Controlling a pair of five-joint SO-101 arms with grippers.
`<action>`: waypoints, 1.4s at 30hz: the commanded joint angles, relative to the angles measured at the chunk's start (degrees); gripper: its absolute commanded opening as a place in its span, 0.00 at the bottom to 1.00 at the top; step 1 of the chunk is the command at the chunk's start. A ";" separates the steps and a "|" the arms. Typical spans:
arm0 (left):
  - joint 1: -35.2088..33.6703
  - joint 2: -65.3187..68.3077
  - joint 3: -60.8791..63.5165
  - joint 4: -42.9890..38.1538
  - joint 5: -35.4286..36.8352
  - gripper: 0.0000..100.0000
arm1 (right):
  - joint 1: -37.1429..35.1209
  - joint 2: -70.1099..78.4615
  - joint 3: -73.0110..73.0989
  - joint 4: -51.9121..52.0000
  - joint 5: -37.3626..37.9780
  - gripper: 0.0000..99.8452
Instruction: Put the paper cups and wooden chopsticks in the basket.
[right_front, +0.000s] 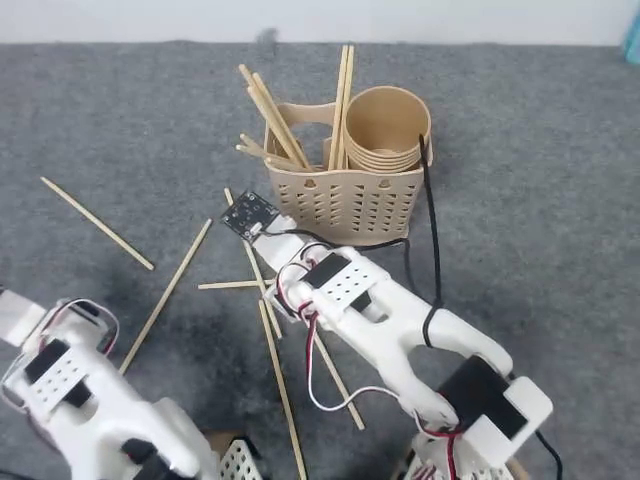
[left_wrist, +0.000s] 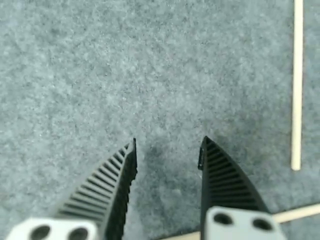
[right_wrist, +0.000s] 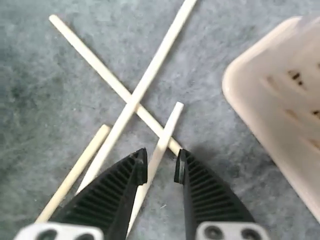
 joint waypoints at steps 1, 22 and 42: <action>0.62 -1.93 -0.13 -1.41 0.53 0.20 | 1.01 -1.27 -3.34 -1.10 1.05 0.10; 0.62 -1.93 -0.04 -1.41 0.53 0.20 | 2.15 5.67 -5.45 -4.79 1.05 0.01; 0.62 -1.67 0.04 -2.46 0.53 0.20 | 2.24 -60.00 7.82 14.02 1.32 0.01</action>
